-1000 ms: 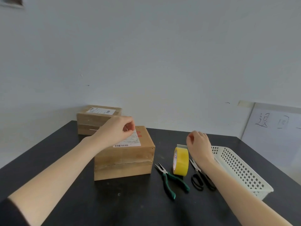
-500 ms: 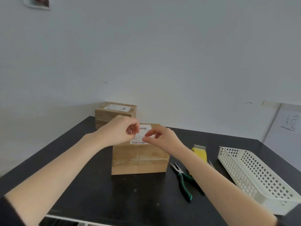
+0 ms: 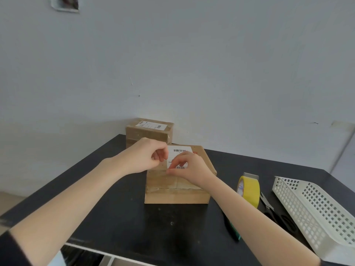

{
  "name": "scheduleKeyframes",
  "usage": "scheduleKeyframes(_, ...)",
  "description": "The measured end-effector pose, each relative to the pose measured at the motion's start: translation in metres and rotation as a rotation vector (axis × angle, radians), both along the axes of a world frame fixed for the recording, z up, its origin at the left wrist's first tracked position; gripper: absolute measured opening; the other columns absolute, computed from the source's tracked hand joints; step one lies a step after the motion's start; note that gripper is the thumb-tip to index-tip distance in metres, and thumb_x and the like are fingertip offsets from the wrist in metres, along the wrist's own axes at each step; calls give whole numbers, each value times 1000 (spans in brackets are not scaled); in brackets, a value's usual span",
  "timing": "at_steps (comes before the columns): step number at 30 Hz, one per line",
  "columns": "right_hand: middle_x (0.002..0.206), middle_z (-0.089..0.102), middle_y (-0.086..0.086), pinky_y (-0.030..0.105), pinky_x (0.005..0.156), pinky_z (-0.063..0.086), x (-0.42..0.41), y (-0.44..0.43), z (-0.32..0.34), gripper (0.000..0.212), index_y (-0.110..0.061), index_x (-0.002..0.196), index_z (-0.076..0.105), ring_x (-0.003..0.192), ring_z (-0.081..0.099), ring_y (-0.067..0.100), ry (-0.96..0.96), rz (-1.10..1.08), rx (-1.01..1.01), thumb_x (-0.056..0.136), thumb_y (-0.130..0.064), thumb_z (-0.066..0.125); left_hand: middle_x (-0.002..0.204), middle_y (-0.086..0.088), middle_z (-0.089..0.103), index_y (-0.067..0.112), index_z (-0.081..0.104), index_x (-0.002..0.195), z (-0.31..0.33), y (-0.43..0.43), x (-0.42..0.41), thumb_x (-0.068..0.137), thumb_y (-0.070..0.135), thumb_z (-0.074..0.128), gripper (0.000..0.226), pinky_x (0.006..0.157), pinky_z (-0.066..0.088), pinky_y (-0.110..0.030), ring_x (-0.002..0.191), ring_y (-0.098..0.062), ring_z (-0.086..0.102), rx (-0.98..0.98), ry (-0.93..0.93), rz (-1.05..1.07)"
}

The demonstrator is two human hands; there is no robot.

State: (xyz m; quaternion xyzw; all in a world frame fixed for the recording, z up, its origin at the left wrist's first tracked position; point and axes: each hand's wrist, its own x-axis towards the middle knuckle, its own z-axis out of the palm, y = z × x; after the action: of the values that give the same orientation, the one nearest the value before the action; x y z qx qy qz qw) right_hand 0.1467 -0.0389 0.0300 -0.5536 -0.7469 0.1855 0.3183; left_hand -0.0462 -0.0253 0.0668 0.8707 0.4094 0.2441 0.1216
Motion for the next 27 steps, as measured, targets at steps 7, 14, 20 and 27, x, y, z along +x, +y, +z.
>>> scheduleKeyframes(7, 104, 62, -6, 21, 79, 44, -3, 2, -6, 10, -25, 79, 70, 94, 55, 11, 3, -11, 18, 82, -33, 74, 90, 16, 65, 29, 68, 88, 2, 3, -2, 83, 5, 62, 26, 77, 55, -25, 79, 0, 62, 23, 3, 10)
scheduleKeyframes(14, 106, 59, -7, 19, 82, 44, -3, 6, -16, 11, -24, 81, 70, 99, 54, 9, -8, -51, 32, 83, -34, 73, 87, 15, 66, 28, 66, 104, 1, 8, 4, 81, 10, 70, 29, 73, 56, -23, 75, -1, 64, 2, -51, 30)
scheduleKeyframes(20, 100, 58, -9, 22, 85, 48, -4, 5, -26, 9, -23, 77, 69, 99, 51, 10, 25, -108, 104, 82, -29, 73, 81, 12, 68, 27, 67, 101, -4, 13, 7, 80, 6, 69, 30, 71, 53, -14, 73, 1, 64, -34, -91, 34)
scheduleKeyframes(27, 95, 56, -11, 24, 86, 44, -10, 6, -34, 9, -22, 76, 69, 99, 47, 11, -11, -133, 194, 81, -29, 73, 82, 12, 67, 26, 67, 101, -11, 16, 3, 81, 5, 68, 30, 70, 51, -11, 74, 1, 63, -47, -81, 45)
